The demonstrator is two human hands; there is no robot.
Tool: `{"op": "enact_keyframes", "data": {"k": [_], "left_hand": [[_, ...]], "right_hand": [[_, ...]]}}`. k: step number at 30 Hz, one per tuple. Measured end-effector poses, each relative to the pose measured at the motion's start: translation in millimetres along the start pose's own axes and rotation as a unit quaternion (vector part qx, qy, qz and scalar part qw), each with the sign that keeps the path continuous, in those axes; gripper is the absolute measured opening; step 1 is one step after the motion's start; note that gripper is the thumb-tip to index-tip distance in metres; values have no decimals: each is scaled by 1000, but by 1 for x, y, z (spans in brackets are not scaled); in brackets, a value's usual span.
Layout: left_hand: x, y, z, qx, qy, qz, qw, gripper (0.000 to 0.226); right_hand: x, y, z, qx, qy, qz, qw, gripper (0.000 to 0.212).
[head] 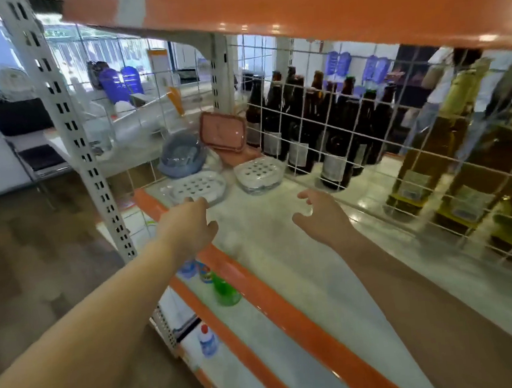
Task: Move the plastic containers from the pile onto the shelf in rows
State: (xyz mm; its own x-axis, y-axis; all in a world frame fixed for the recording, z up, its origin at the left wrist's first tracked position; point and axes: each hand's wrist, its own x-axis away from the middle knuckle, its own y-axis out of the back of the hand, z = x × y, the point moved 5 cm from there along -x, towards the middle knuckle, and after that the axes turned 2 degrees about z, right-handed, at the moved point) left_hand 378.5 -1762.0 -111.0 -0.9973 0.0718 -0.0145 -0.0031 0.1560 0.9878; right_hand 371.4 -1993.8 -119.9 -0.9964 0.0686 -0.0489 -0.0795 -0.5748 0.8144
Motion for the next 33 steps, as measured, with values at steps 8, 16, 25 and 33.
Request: {"op": "enact_keyframes", "data": {"k": [8, 16, 25, 33], "left_hand": [[-96, -1, 78, 114, 12, 58, 992, 82], [-136, -32, 92, 157, -8, 51, 986, 107], [-138, -35, 87, 170, -39, 49, 983, 109], [-141, -38, 76, 174, -31, 55, 983, 109]], "right_hand": [[-88, -60, 48, -3, -33, 9, 999, 62], [-133, -102, 58, 34, -56, 40, 997, 69], [-124, -71, 29, 53, -142, -49, 987, 38], [-104, -53, 4, -40, -171, -145, 974, 62]]}}
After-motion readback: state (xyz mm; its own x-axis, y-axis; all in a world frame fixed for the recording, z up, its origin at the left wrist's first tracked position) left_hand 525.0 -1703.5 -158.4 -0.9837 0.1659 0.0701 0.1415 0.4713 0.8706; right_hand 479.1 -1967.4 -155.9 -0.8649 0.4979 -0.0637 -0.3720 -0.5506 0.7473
